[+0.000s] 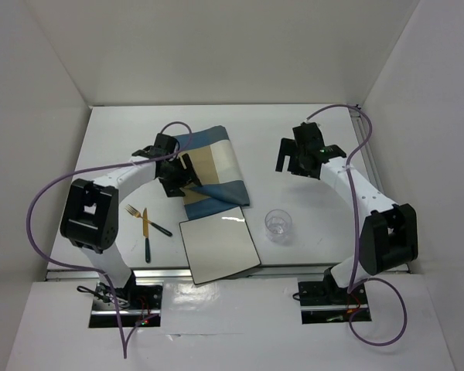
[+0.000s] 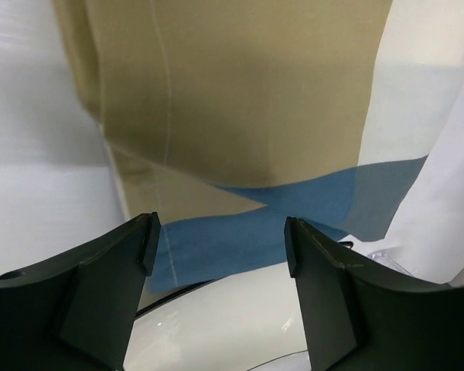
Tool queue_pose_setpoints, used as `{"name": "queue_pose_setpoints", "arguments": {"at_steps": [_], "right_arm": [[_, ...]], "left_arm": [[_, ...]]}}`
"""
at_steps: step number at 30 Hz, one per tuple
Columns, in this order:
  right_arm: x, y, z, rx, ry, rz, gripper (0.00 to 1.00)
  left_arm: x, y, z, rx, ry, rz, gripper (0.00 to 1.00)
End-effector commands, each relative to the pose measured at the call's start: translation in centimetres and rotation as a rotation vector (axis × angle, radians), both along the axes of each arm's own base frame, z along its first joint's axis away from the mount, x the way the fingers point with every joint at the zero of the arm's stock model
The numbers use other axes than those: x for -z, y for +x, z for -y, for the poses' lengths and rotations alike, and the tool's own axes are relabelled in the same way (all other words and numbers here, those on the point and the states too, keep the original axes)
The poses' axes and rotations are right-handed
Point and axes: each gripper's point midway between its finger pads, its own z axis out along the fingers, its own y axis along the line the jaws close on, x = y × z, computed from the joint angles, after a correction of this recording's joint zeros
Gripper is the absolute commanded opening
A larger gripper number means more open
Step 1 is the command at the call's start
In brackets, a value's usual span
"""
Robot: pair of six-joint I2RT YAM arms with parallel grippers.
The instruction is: Set the dinner table for one person
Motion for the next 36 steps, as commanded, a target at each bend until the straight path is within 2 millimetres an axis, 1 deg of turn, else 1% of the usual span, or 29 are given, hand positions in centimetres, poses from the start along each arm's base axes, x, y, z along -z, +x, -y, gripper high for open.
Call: {"name": "queue_pose_setpoints", "arguments": {"at_steps": [1,2,3,4,6,8,9,10,11,12,14,15,16,17,18,20,22,23,24,25,26,27,28,29,30,33,34,35,36], "right_arm": [[-2.4,1.2,-0.8,-0.023,0.019,0.072,1.0],[-2.4,1.2,-0.8,-0.023,0.019,0.072,1.0],[-2.9,1.1,-0.8,-0.023,0.022,0.084,1.0],[-2.4,0.8,-0.7,-0.023,0.017,0.067,1.0],[-2.8,0.7,-0.7,-0.023,0.021,0.078,1.0],[-2.7,-0.1,-0.4,-0.023,0.018,0.071,1.0],[-2.7,-0.1,-0.7,-0.032,0.028,0.068,1.0],[-2.7,-0.4,-0.6,-0.025,0.035,0.069,1.0],[-3.1,-0.5,-0.8,-0.033,0.047,0.077,1.0],[-2.7,-0.8,-1.1,-0.043,0.045,0.068,1.0],[-2.9,-1.3,-1.7,-0.061,0.081,0.066,1.0],[-2.0,-1.9,-1.8,-0.073,0.088,0.038,1.0],[-1.7,-2.0,-2.3,-0.098,0.103,0.033,1.0],[-1.9,-2.3,-3.5,-0.153,0.154,0.035,1.0],[-1.4,-3.3,-5.0,-0.242,0.196,0.011,1.0],[-0.9,-3.7,-6.6,-0.319,0.228,-0.004,1.0],[0.7,-4.6,-8.4,-0.385,0.232,-0.059,1.0],[1.4,-4.5,-9.0,-0.395,0.221,-0.08,1.0],[1.7,-4.7,-10.0,-0.422,0.212,-0.079,1.0],[1.5,-4.5,-10.7,-0.438,0.215,-0.065,1.0],[1.0,-4.0,-11.5,-0.454,0.224,-0.029,1.0],[1.0,-3.8,-12.1,-0.467,0.228,-0.016,1.0],[1.0,-3.9,-12.7,-0.484,0.232,-0.001,1.0],[0.7,-3.2,-13.1,-0.478,0.251,0.036,1.0],[1.3,-3.3,-13.5,-0.48,0.257,0.033,1.0],[2.2,-2.6,-15.3,-0.526,0.297,0.06,1.0],[2.3,-2.9,-16.3,-0.555,0.307,0.062,1.0],[2.2,-2.7,-16.8,-0.572,0.304,0.073,1.0],[2.9,-2.8,-17.3,-0.581,0.302,0.063,1.0]], "left_arm": [[-0.4,1.7,1.8,0.001,-0.056,0.029,0.83],[0.0,2.0,1.9,0.001,-0.053,0.018,0.83],[0.0,2.4,2.0,0.001,-0.054,0.023,0.83],[0.0,2.7,2.3,0.014,-0.042,0.032,0.83],[1.0,2.5,2.0,0.008,-0.023,0.005,0.84],[1.3,2.5,2.5,0.027,-0.021,0.012,0.84],[1.3,3.1,2.7,0.027,-0.025,0.026,0.82],[1.6,3.0,2.6,0.027,-0.022,0.017,0.81],[1.6,3.6,2.8,0.039,-0.018,0.026,0.77],[1.4,3.7,2.8,0.039,-0.018,0.026,0.74],[1.5,3.7,3.2,0.06,-0.012,0.025,0.61],[1.2,4.0,3.1,0.065,-0.001,0.033,0.55],[0.9,4.2,3.1,0.065,-0.003,0.042,0.51],[0.4,4.1,3.1,0.075,0.002,0.046,0.44],[-0.7,4.5,3.0,0.079,0.008,0.069,0.4],[-1.9,4.9,3.1,0.091,0.009,0.096,0.35],[-3.4,5.3,3.7,0.13,0.004,0.122,0.14],[-4.7,6.0,4.0,0.129,-0.003,0.15,0.04],[-5.4,6.2,4.2,0.146,-0.008,0.161,0.0],[-5.4,5.9,4.4,0.167,-0.014,0.144,0.0],[-6.0,6.1,4.5,0.179,-0.019,0.153,0.0],[-7.4,6.8,4.7,0.187,-0.022,0.188,0.0],[-8.1,6.9,5.0,0.193,-0.035,0.195,0.0],[-8.7,7.1,5.0,0.193,-0.037,0.205,0.0],[-10.1,7.5,5.8,0.206,-0.053,0.238,0.0],[-12.3,8.2,6.4,0.22,-0.083,0.271,0.0],[-12.4,8.4,6.5,0.22,-0.083,0.269,0.0],[-13.1,8.6,6.6,0.22,-0.085,0.28,0.0],[-13.1,8.7,6.6,0.22,-0.083,0.272,0.0]]}}
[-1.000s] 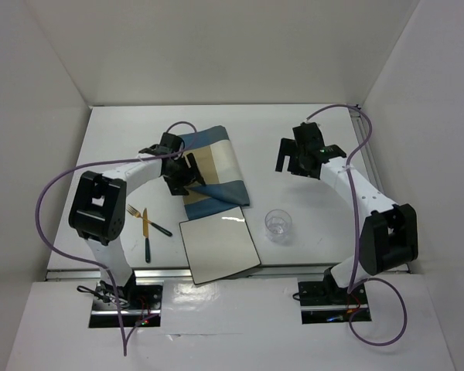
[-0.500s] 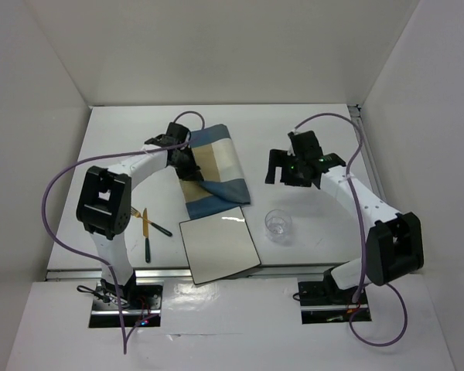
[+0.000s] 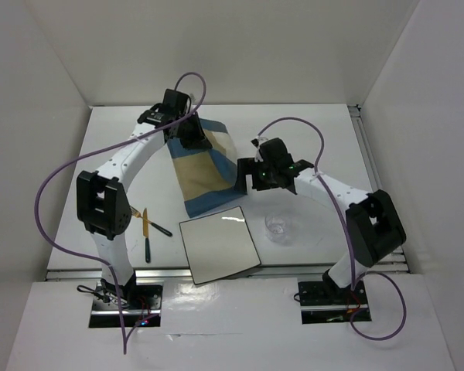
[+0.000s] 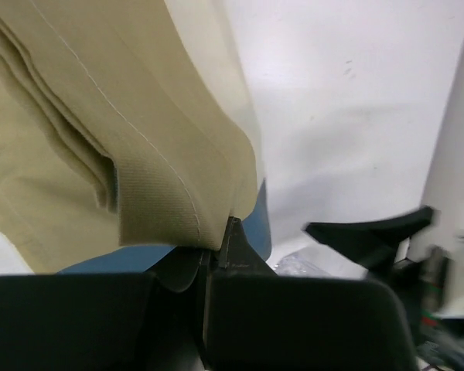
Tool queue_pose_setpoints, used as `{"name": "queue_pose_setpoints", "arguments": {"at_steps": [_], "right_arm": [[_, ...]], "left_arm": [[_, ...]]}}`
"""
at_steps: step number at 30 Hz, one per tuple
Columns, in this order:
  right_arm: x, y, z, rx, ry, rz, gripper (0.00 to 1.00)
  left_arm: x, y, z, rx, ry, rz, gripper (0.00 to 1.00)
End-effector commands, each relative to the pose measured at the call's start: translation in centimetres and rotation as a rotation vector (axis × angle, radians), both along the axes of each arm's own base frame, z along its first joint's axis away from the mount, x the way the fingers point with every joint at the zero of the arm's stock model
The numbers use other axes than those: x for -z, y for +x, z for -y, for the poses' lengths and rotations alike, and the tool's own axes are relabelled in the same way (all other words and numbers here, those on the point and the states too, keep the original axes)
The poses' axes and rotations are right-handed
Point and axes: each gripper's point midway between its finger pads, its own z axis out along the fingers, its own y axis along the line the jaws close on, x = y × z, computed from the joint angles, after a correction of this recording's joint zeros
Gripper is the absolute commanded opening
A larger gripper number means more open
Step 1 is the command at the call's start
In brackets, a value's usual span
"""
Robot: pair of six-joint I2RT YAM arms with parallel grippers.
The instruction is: Set the dinner table for one person
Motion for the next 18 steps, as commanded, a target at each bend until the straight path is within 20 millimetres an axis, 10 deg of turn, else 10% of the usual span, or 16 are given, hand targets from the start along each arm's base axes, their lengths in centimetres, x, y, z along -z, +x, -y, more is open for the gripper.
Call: {"name": "queue_pose_setpoints", "arguments": {"at_steps": [1,13,18], "right_arm": [[-0.7,0.9,-3.2,-0.087,0.051,0.095,1.0],[1.0,4.3,-7.4,-0.023,0.119,0.113,0.85],[1.7,6.5,-8.0,0.055,0.075,0.099,0.14]], "left_arm": [[-2.9,0.6,0.8,0.04,-0.023,0.047,0.0],[-8.5,0.9,1.2,0.062,-0.062,0.143,0.0],[-10.6,1.5,0.7,0.045,-0.068,0.189,0.0]]}}
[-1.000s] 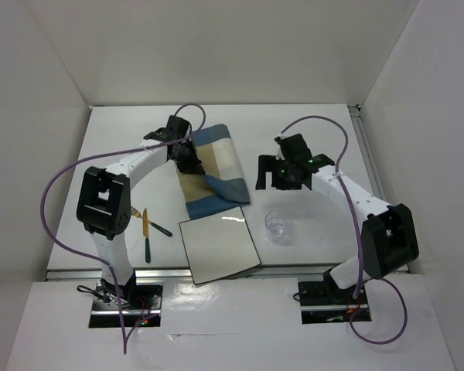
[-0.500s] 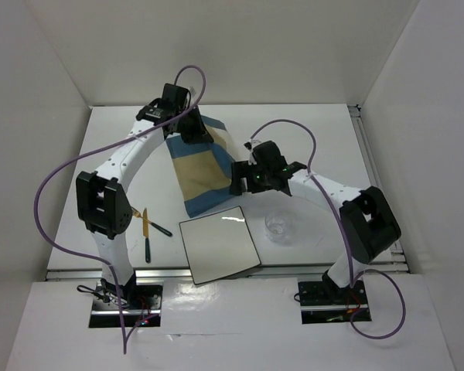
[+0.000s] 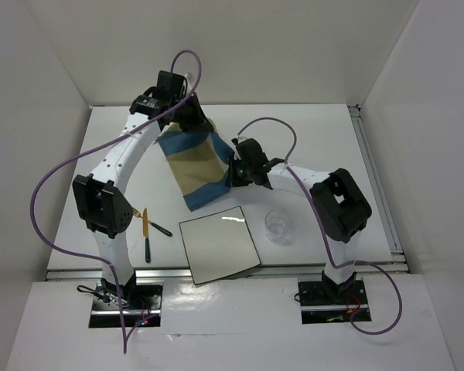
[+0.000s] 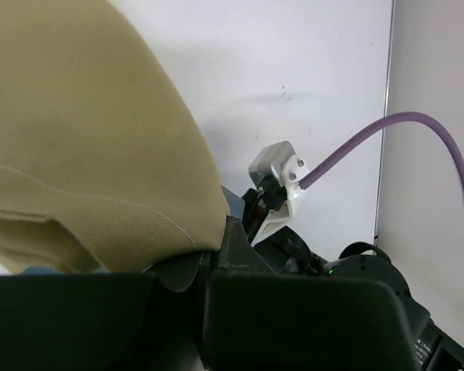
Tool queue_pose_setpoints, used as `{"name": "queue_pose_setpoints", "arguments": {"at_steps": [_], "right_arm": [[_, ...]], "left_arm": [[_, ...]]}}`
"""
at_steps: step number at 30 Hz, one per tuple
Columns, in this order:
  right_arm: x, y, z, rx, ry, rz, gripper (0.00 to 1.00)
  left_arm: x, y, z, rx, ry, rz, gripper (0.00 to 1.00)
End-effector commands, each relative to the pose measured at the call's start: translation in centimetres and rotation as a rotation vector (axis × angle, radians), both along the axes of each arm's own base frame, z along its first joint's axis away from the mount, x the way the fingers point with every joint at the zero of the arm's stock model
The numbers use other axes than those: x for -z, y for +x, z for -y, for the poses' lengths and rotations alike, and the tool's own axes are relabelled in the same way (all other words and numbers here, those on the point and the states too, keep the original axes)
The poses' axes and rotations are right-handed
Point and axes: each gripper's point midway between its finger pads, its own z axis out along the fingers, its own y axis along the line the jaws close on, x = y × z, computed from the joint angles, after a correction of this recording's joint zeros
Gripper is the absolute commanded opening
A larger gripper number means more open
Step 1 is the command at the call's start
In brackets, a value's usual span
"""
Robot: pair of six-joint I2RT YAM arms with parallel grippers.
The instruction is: Set the dinner table for one person
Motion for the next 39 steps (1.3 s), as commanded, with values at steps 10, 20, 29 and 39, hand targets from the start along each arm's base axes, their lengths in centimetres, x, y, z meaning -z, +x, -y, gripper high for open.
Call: {"name": "queue_pose_setpoints", "arguments": {"at_steps": [10,20,29,39], "right_arm": [[-15.3,16.4,8.6,0.255,-0.087,0.455,0.0],[-32.2,19.5,12.9,0.364,-0.261,0.928,0.0],[-17.3,8.2,11.5,0.265,-0.397,0.715,0.0],[-9.5,-0.6,8.4,0.047,-0.458,0.436,1.0]], "left_arm": [[-8.3,4.0,-3.2,0.023,-0.098,0.236,0.0],[-15.5,5.3,-6.7,0.033,-0.167,0.463,0.0],[-3.7,-0.5,-8.1,0.046,-0.153,0.225,0.0],[4.2,-3.6,-12.3,-0.078,-0.042,0.017,0.79]]}}
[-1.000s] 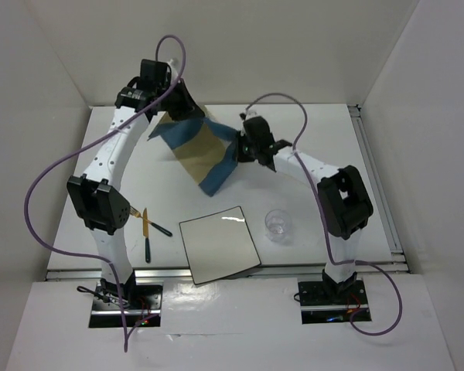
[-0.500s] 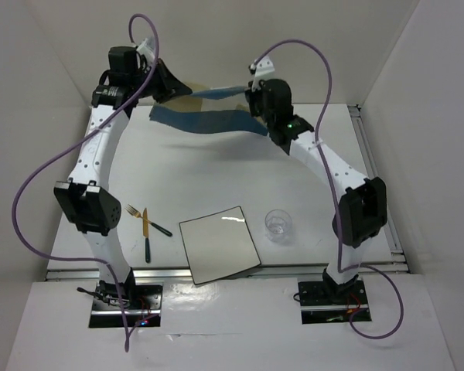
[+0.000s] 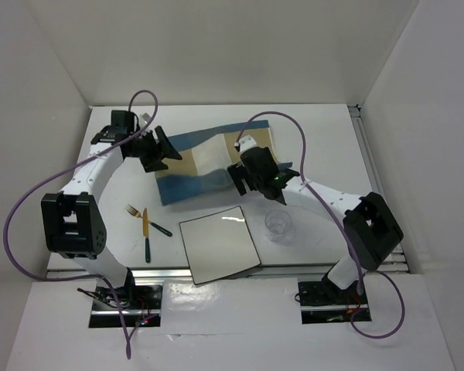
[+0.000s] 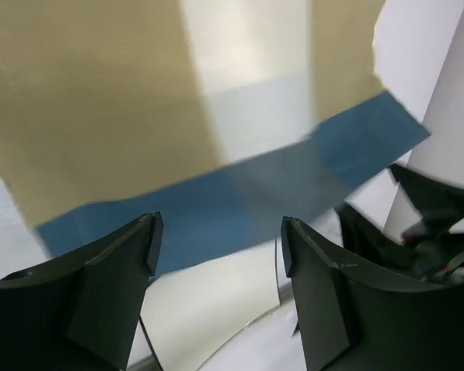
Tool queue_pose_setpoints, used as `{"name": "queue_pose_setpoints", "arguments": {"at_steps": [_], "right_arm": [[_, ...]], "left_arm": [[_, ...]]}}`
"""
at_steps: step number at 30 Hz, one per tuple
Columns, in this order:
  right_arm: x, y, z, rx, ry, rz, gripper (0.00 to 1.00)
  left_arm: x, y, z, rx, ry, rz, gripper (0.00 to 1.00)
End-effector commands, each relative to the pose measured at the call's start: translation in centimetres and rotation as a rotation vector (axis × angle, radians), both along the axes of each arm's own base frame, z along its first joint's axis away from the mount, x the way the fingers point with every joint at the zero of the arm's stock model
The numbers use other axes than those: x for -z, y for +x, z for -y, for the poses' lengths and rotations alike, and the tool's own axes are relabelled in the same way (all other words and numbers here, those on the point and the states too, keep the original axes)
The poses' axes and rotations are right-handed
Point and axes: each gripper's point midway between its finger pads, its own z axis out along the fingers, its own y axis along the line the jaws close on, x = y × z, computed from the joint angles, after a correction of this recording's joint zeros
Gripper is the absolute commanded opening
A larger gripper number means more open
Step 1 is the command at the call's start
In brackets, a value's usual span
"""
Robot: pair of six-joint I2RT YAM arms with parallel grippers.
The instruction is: Set the dinner table for one person
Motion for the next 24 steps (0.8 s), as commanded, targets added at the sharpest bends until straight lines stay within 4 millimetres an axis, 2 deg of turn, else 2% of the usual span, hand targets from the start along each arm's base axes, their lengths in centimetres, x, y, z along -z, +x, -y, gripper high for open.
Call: {"name": "queue_pose_setpoints", "arguments": {"at_steps": [1,2,3,4,5,6,7,8,9,10,11,12,13,14,15,16,17,18,19,20,22,24], "right_arm": [[-4.7,-0.4,0.2,0.02,0.034,0.053,1.0],[-5.2,-0.6,0.4,0.02,0.037,0.057,1.0],[-6.2,-0.7,0.5,0.02,0.053,0.076,1.0],[-7.3,-0.9,0.6,0.02,0.071,0.096,1.0],[-8.7,-1.5,0.7,0.014,0.119,0.116,1.0],[-8.8,-2.1,0.7,0.011,0.14,0.108,0.98],[-9.3,-2.7,0.9,0.013,0.166,0.1,0.98],[-9.4,-2.3,1.5,0.059,0.208,0.079,0.98],[-9.1,-2.4,1.7,0.071,0.227,0.053,0.95],[-9.1,-2.6,1.7,0.071,0.256,0.016,0.9],[-8.2,-2.2,2.0,0.102,0.26,-0.023,0.85],[-8.8,-0.9,2.9,0.191,0.326,-0.043,0.82],[-7.9,-0.9,3.6,0.234,0.336,-0.113,0.65],[-6.5,-0.2,4.0,0.285,0.345,-0.173,0.58],[-7.1,1.3,5.4,0.378,0.407,-0.189,0.53],[-6.6,1.6,5.6,0.39,0.434,-0.236,0.53],[-5.2,1.9,6.6,0.45,0.423,-0.282,0.51],[-5.4,3.2,8.9,0.592,0.487,-0.284,0.51],[-4.6,3.5,10.4,0.647,0.503,-0.307,0.51],[-4.0,3.9,9.9,0.609,0.578,-0.379,0.51],[-2.0,3.9,11.5,0.613,0.685,-0.485,0.51],[-0.3,4.3,12.1,0.61,0.736,-0.529,0.52]], "left_arm": [[-5.2,3.3,-1.6,-0.014,0.092,0.178,0.8],[-6.4,4.6,-2.0,-0.024,0.115,0.204,0.82],[-6.4,5.4,-2.9,-0.055,0.167,0.206,0.82],[-6.2,5.3,-3.6,-0.073,0.185,0.17,0.82],[-7.5,6.1,-3.9,-0.076,0.204,0.198,0.8],[-6.9,6.5,-4.5,-0.097,0.233,0.177,0.8],[-7.1,6.4,-4.7,-0.104,0.243,0.173,0.76],[-6.1,6.0,-5.0,-0.109,0.258,0.13,0.73],[-5.9,5.9,-5.1,-0.127,0.259,0.11,0.68],[-5.6,5.3,-5.2,-0.14,0.262,0.088,0.63],[-3.7,4.3,-5.3,-0.149,0.265,0.031,0.59],[-2.9,3.5,-5.4,-0.174,0.259,-0.007,0.49],[-2.4,2.5,-5.3,-0.184,0.252,-0.028,0.45],[0.2,0.5,-5.3,-0.182,0.253,-0.109,0.43],[1.2,-0.3,-5.4,-0.204,0.252,-0.14,0.43],[2.2,-1.3,-5.3,-0.212,0.249,-0.178,0.47],[2.8,-2.4,-5.2,-0.214,0.256,-0.199,0.52],[4.8,-4.1,-5.3,-0.226,0.266,-0.266,0.58],[5.8,-4.9,-5.1,-0.226,0.276,-0.297,0.65],[7.0,-6.4,-4.9,-0.215,0.291,-0.334,0.66],[8.1,-7.5,-5.5,-0.244,0.321,-0.372,0.7],[8.8,-8.0,-5.7,-0.255,0.33,-0.389,0.7]]}}
